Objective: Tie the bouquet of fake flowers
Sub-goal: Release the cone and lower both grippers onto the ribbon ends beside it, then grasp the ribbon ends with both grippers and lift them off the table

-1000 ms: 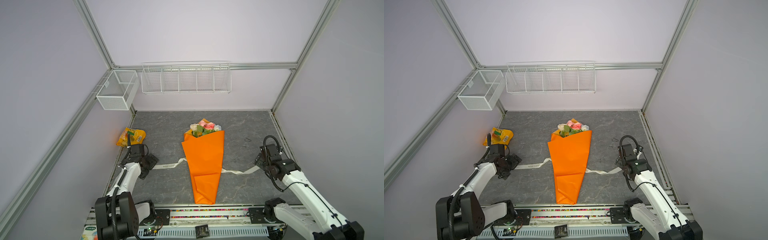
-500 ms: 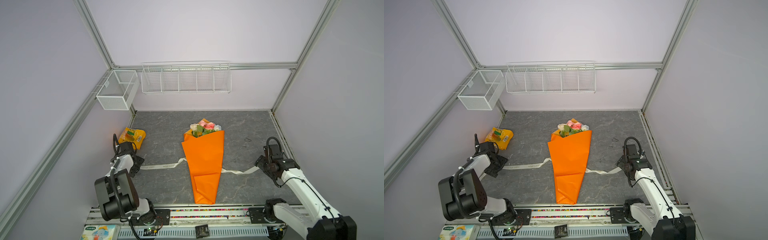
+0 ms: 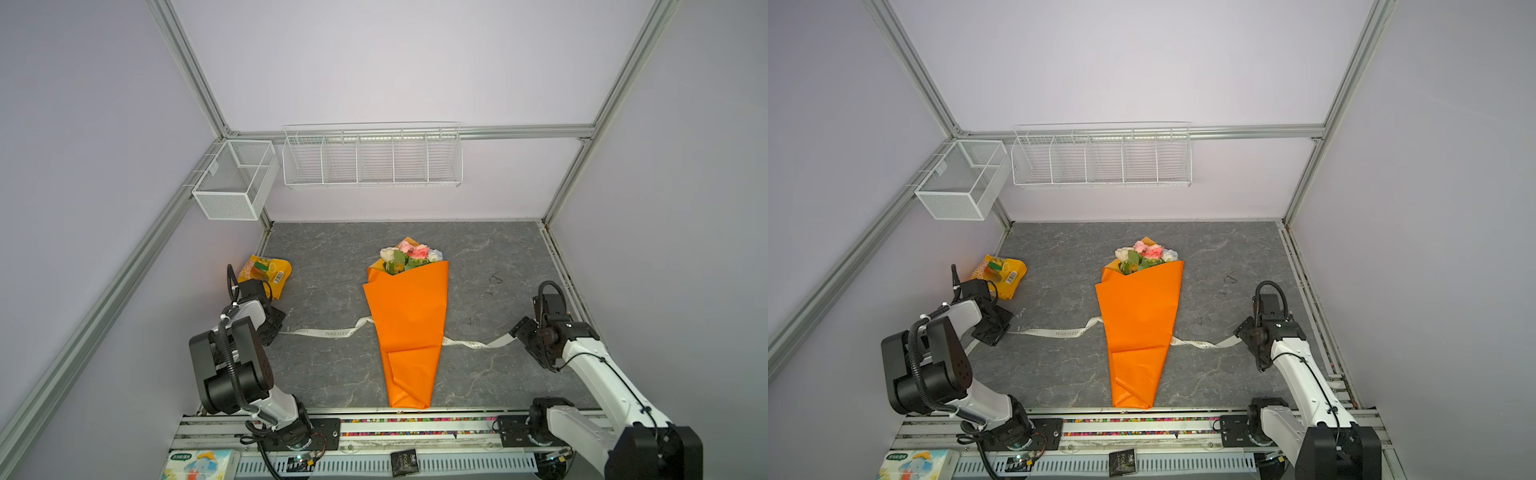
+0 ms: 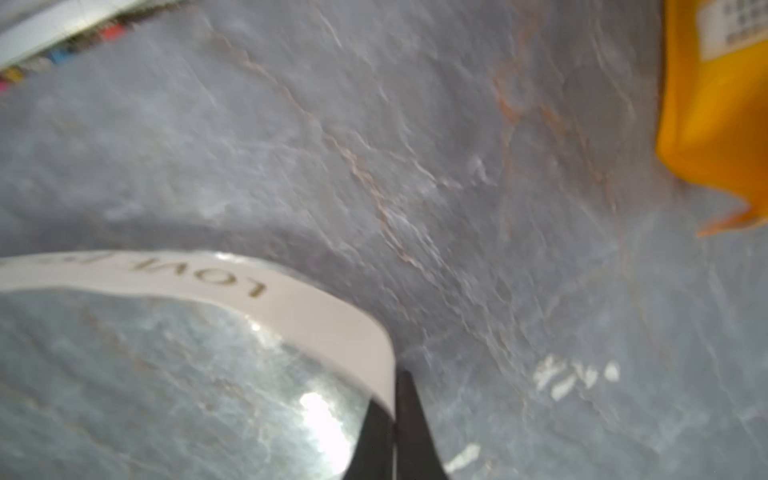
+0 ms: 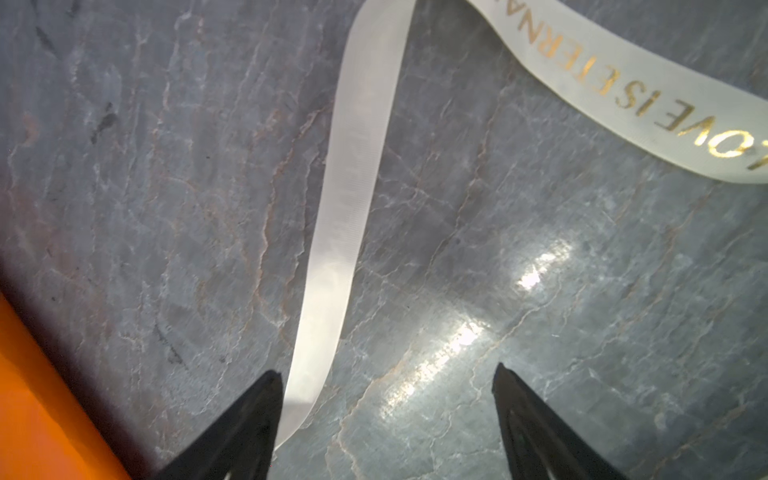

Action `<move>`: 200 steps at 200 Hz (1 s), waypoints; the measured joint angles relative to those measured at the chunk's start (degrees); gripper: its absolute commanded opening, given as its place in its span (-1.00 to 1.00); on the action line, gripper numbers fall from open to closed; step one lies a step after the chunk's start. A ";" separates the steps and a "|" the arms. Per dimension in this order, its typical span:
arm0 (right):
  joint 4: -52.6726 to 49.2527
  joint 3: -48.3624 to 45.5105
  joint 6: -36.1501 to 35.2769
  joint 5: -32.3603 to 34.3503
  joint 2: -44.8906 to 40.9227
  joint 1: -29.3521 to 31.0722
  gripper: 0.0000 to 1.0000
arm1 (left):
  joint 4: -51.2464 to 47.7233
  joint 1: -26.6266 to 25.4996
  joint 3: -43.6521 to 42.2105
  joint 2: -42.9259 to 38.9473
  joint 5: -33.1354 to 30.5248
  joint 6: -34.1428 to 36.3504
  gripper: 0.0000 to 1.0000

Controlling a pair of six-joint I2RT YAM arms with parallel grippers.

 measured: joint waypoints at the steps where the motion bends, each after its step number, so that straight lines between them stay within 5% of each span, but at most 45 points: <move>1: 0.00 -0.04 0.02 -0.02 0.00 -0.15 0.66 | 0.00 0.00 -0.02 -0.02 0.07 0.02 -1.00; 98: 12.24 2.47 -8.33 -8.52 12.22 -23.67 0.81 | -3.61 0.00 -0.50 -26.27 7.48 2.60 -1.00; 171: 23.39 7.02 -5.42 -15.85 24.79 -26.29 0.80 | -6.38 0.00 3.34 -31.95 6.23 5.01 -1.00; 200: 26.88 8.68 -2.56 -17.62 28.28 -26.38 0.54 | -6.86 -0.02 3.34 -32.09 7.72 5.40 -1.00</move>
